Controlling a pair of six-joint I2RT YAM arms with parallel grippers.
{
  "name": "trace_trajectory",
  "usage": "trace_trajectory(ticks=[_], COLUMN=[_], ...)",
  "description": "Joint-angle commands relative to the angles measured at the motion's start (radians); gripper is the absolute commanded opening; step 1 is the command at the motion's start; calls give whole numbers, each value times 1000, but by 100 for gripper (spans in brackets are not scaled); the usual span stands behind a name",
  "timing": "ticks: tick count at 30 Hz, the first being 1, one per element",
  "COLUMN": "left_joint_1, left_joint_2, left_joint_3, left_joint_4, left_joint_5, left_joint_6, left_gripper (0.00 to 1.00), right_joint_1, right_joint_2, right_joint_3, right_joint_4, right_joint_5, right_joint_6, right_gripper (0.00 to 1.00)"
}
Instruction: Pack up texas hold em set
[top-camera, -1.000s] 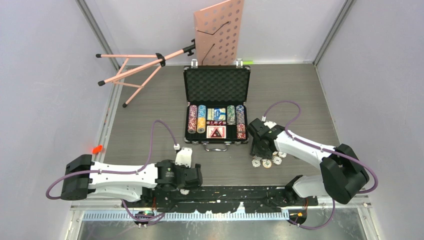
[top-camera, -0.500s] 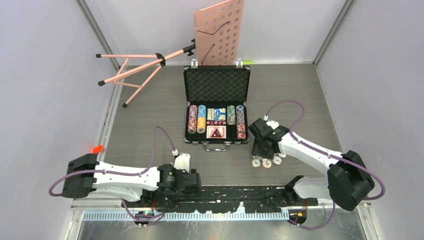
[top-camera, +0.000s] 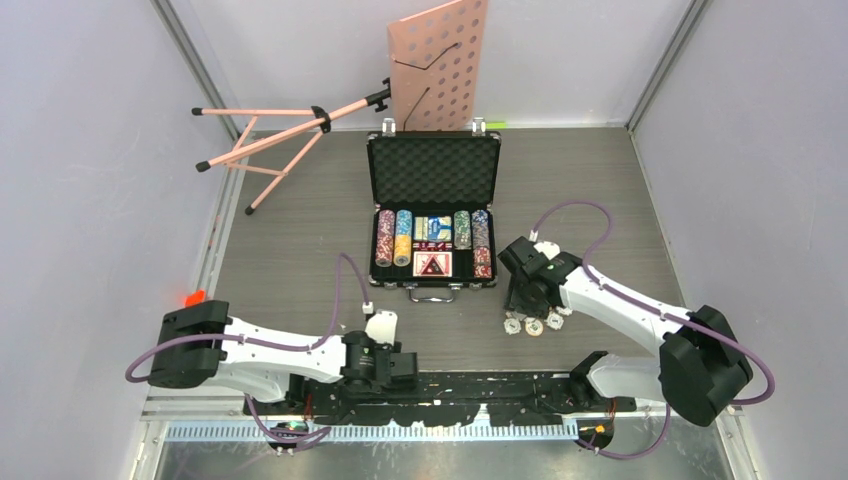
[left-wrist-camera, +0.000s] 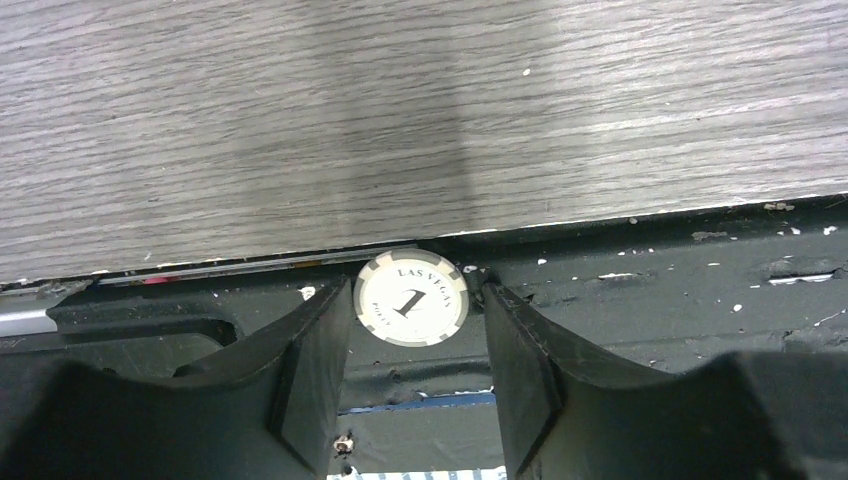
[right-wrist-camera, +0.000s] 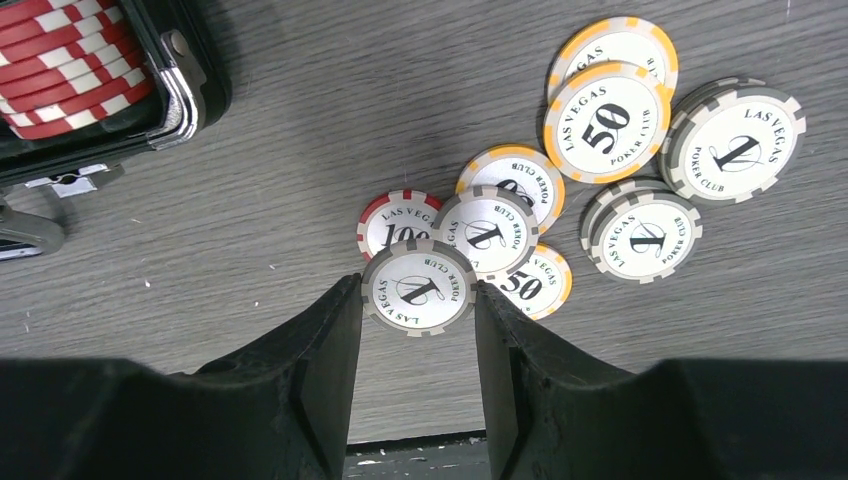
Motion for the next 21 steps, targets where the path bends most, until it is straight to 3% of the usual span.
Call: trace_trajectory(ticks=[1, 7, 13, 21], left_joint_1=[-9, -9, -9, -5], left_joint_2=[20, -52, -116, -254], left_joint_3=[-36, -57, -22, -85], left_joint_4=[22, 12, 7, 272], left_joint_5=[12, -9, -31, -54], left_joint_6=[-20, -28, 17, 117], left_gripper=[50, 32, 30, 27], right_joint_1=[-3, -3, -3, -1], right_joint_2=[-38, -51, -59, -101], right_joint_3=[11, 11, 37, 16], right_joint_4=[-9, -15, -8, 119], right_joint_5=[13, 5, -69, -301], right_joint_6=[-10, -10, -21, -26], right_gripper=[47, 47, 46, 44])
